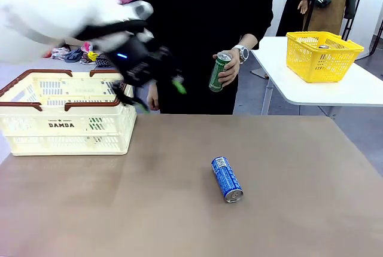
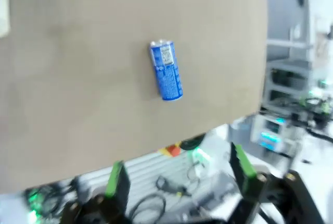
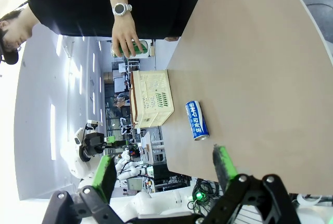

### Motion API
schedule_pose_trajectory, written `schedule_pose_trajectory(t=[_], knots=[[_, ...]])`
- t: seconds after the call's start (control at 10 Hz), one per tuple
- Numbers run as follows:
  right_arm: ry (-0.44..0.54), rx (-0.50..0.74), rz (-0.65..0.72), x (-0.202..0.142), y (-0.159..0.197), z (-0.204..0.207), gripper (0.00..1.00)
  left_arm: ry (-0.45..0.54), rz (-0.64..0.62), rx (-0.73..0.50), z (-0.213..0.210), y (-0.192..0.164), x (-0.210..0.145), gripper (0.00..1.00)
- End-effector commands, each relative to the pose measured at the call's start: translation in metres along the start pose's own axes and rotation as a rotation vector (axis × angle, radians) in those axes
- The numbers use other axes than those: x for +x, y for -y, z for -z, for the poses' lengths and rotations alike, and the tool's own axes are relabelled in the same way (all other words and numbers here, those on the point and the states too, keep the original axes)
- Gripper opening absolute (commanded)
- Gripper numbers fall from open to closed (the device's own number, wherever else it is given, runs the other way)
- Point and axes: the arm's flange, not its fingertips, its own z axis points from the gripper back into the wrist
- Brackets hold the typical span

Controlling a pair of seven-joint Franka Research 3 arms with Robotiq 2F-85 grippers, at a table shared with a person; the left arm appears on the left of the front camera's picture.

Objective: Place the drinks into the Shopping basket.
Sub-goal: Pick up one drink and place it into the Shopping basket.

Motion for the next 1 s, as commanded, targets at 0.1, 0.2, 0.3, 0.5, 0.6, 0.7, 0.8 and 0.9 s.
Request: schedule_pose_trajectory(t=[0.1,0.2,0.3,0.5,0.6,0.7,0.8,0.9], knots=[[0.002,0.004,-0.007,0.0,-0.002,-0.001,1.0,-0.106,0.119,-0.045,-0.124,-0.123,-0.02,1.0],[0.002,0.004,-0.007,0.0,-0.002,-0.001,1.0,-0.099,0.207,-0.076,-0.16,-0.171,-0.027,1.0],[0.002,0.004,-0.007,0.0,-0.002,-0.001,1.0,-0.08,0.234,-0.201,-0.186,-0.22,-0.038,1.0],[0.002,0.004,-0.007,0.0,-0.002,-0.001,1.0,-0.037,0.117,-0.314,-0.186,-0.268,-0.053,1.0],[0.002,0.004,-0.007,0.0,-0.002,-0.001,1.0,-0.036,0.086,-0.307,-0.178,-0.265,-0.053,1.0],[0.002,0.004,-0.007,0.0,-0.002,-0.001,1.0,-0.05,0.098,-0.318,-0.172,-0.251,-0.049,1.0],[0.002,0.004,-0.007,0.0,-0.002,-0.001,1.0,-0.067,0.11,-0.289,-0.168,-0.229,-0.044,1.0],[0.002,0.004,-0.007,0.0,-0.002,-0.001,1.0,-0.095,0.106,-0.257,-0.158,-0.198,-0.034,1.0]])
